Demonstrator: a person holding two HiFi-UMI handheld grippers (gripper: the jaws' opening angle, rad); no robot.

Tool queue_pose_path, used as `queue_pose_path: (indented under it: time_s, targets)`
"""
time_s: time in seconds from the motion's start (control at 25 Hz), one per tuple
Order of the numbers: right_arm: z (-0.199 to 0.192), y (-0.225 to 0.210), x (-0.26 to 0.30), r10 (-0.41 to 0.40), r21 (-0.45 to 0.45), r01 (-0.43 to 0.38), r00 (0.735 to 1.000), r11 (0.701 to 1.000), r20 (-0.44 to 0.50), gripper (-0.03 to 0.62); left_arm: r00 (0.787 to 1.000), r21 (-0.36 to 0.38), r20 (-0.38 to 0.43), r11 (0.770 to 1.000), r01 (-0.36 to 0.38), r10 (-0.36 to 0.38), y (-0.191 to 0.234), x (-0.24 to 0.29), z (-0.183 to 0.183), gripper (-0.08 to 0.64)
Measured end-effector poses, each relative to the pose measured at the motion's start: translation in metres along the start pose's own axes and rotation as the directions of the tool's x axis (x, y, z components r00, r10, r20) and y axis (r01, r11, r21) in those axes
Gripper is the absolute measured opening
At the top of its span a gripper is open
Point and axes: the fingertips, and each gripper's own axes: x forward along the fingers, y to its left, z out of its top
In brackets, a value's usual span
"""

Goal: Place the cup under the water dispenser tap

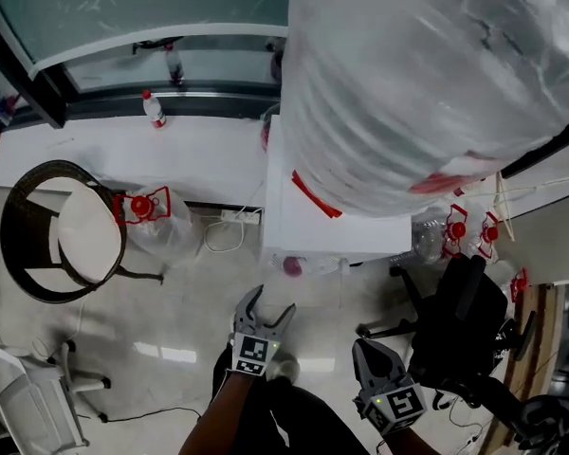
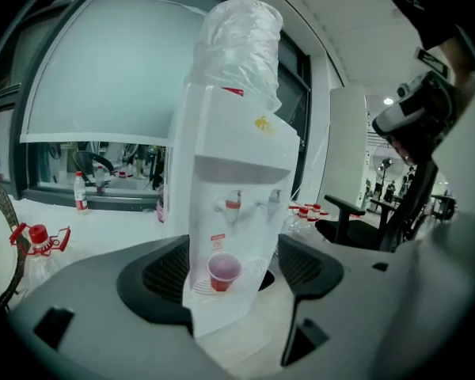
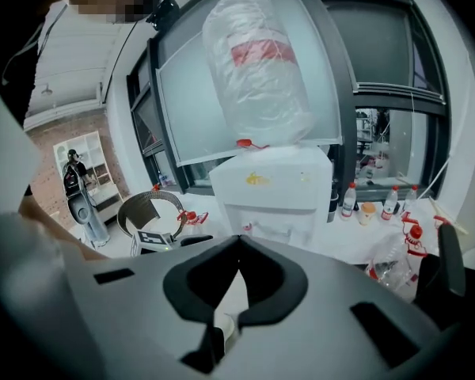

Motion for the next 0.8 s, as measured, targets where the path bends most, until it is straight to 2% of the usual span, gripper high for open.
queue_pose_path:
  time_s: [0.36,0.48,0.6,0.8]
  targets:
    - [0.072,0.004,-0.067,-0.034,-0.057,0.035,0.999,0.998,0.020,-0.002,1.000,-0.067,0.018,0.997,-0.023,0.024,-0.011,-0.062,0.072,0.327]
    - [0.093,0.006,-0.079,-0.045,-0.057,0.047,0.999,0.997,0.031,-0.002,0.999,-0.091,0.031,0.995,-0.034,0.037,-0.008,-0.087,0.102,0.327]
    - [0.115,0.010,-0.087,-0.056,-0.046,0.059,0.996,0.997,0.063,-0.002,0.998,-0.085,0.054,0.996,-0.030,0.035,-0.011,-0.110,0.138,0.327]
    - [0.130,0.023,-0.097,-0.057,-0.022,0.059,0.995,0.998,0.077,-0.002,0.991,-0.089,0.113,0.994,-0.060,0.070,-0.014,-0.156,0.197,0.327]
